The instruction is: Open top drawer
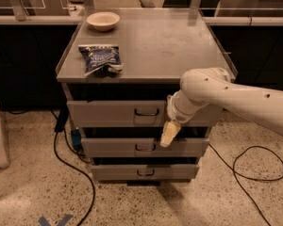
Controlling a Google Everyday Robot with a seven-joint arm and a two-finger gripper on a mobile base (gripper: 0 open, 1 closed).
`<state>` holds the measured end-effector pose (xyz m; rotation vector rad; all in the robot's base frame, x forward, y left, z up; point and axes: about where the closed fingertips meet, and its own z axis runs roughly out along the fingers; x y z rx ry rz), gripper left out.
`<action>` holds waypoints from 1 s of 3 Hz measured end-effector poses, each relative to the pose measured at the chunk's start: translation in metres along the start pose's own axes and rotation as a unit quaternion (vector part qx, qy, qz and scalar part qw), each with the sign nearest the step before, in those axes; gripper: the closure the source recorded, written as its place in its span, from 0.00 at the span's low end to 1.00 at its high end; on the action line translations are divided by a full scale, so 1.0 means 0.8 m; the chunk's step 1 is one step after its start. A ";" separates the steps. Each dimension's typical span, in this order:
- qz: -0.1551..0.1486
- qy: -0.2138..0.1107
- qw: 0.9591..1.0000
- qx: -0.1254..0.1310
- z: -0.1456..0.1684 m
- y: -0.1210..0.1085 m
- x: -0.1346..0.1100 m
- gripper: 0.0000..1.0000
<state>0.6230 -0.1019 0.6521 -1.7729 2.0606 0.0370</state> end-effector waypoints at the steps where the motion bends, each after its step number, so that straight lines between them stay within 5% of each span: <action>1: 0.000 0.000 1.000 0.000 0.000 0.000 0.000 0.00; 2: 0.004 0.005 1.000 -0.028 0.013 0.006 -0.002 0.00; 3: 0.004 0.005 1.000 -0.028 0.009 0.005 -0.003 0.00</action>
Offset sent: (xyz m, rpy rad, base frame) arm -0.0037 0.0137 -0.0257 -0.0037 0.1548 0.0232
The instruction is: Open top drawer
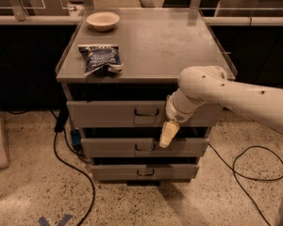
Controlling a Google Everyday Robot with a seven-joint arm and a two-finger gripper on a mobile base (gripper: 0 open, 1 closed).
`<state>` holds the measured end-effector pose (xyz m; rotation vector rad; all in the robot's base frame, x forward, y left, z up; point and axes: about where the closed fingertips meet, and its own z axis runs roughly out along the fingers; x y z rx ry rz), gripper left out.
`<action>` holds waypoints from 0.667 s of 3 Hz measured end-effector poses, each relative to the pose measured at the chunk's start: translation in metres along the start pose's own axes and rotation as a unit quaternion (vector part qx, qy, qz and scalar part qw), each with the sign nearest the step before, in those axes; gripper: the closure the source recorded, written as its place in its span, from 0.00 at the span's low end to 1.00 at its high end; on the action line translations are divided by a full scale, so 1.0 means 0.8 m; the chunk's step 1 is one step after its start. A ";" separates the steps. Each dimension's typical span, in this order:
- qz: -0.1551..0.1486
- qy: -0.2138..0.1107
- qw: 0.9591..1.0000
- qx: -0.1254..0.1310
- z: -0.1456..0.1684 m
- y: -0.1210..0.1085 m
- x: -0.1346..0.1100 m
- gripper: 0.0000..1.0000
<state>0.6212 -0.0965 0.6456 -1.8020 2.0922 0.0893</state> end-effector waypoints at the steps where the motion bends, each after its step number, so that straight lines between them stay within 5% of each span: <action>1: 0.006 0.007 1.000 -0.021 -0.004 0.012 -0.002 0.00; 2: 0.006 0.007 1.000 -0.021 -0.005 0.012 -0.003 0.00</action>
Offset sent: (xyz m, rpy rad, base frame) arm -0.0706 -0.0045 0.0273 0.0092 0.3169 -0.1207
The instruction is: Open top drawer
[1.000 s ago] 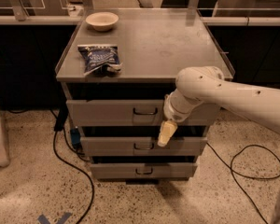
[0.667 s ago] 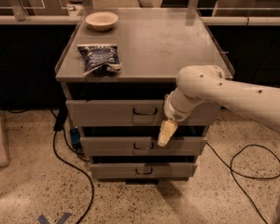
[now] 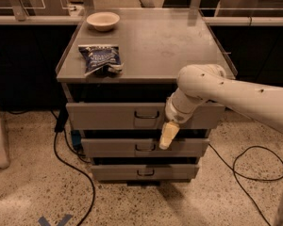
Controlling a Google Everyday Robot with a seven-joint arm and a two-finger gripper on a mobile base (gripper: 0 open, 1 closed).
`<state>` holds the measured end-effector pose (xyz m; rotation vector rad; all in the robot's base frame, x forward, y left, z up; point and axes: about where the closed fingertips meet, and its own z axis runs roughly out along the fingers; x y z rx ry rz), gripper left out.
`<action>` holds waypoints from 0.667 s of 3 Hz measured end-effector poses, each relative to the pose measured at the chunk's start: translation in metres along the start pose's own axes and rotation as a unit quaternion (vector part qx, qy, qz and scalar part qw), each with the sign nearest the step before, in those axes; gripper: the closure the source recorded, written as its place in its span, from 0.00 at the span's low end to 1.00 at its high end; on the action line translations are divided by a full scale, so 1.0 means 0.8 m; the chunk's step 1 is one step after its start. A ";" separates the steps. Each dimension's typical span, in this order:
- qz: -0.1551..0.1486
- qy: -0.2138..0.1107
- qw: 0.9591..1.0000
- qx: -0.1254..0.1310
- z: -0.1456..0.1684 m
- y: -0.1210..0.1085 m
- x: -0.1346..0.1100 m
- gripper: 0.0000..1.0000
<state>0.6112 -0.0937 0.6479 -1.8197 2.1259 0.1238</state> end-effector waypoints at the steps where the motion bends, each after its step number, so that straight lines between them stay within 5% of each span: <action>1: 0.023 0.005 0.999 -0.021 -0.009 0.016 0.005 0.00; 2: 0.060 0.011 0.996 -0.068 -0.028 0.052 0.013 0.00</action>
Offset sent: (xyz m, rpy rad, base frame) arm -0.0854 -0.0153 0.0293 0.0461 0.3053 -0.1425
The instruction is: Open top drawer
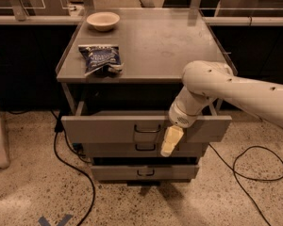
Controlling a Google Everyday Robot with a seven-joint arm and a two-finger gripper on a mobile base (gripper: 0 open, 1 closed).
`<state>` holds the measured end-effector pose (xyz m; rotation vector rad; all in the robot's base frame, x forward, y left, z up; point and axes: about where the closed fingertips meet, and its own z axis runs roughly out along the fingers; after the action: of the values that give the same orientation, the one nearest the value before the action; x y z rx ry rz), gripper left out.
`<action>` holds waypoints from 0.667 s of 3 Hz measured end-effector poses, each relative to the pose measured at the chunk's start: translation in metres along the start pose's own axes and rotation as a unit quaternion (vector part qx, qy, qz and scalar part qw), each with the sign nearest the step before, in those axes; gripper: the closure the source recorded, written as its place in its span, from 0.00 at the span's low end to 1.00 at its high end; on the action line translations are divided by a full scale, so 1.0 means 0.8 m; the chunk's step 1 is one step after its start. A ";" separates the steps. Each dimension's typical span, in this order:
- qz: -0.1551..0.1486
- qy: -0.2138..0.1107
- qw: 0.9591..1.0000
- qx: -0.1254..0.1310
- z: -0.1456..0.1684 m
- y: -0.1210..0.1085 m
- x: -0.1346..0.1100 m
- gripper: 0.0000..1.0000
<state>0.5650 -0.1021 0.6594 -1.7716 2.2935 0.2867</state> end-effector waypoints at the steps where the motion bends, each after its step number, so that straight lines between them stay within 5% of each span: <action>1: -0.005 0.006 1.000 0.001 0.005 0.008 0.005 0.00; 2: -0.012 0.017 1.000 0.012 0.007 0.032 0.016 0.00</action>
Offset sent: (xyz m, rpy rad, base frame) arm -0.0628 -0.0094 -0.0180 -0.0865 -0.0328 0.0311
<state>0.5378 -0.1056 0.6505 -1.8045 2.2881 0.2267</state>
